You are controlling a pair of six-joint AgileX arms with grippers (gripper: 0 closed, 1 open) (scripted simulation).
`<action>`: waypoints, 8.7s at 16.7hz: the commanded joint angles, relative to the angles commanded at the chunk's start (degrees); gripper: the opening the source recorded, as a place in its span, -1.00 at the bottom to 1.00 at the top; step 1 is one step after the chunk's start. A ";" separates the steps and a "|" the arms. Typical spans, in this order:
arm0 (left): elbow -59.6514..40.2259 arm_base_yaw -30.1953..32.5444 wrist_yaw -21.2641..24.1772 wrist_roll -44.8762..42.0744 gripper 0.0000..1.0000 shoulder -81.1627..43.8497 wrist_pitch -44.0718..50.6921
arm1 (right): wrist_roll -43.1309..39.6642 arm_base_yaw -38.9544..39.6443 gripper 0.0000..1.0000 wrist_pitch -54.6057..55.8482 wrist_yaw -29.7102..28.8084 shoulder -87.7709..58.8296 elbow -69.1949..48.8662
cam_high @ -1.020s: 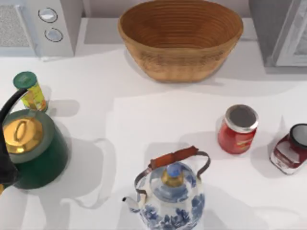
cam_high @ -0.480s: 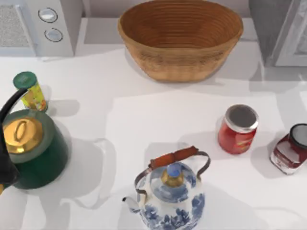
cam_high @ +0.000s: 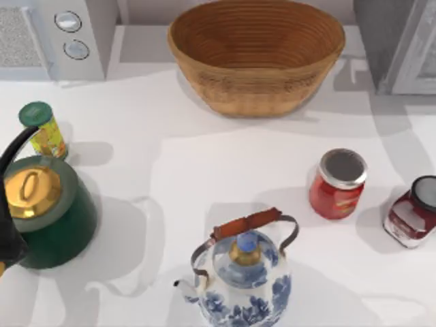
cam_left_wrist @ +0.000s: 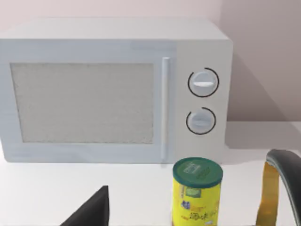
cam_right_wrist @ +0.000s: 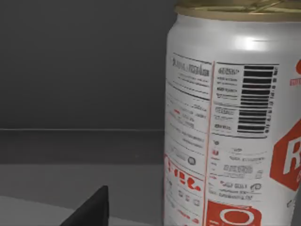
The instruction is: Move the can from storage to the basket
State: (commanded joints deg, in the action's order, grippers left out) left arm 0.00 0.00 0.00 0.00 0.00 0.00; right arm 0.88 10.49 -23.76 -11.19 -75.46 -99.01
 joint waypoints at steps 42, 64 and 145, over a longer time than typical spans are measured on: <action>0.00 0.00 0.00 0.00 1.00 0.00 0.00 | 0.02 -3.42 -0.96 3.72 2.68 -13.08 -9.98; 0.00 0.00 0.00 0.00 1.00 0.00 0.00 | -0.04 7.99 -1.00 -22.51 -8.37 6.53 -16.43; 0.00 0.00 0.00 0.00 1.00 0.00 0.00 | 0.07 23.65 -1.00 58.52 -24.24 -49.78 9.11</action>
State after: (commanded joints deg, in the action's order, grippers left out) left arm 0.00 0.00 0.00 0.00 0.00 0.00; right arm 0.95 34.13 34.77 -35.43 -125.24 -89.90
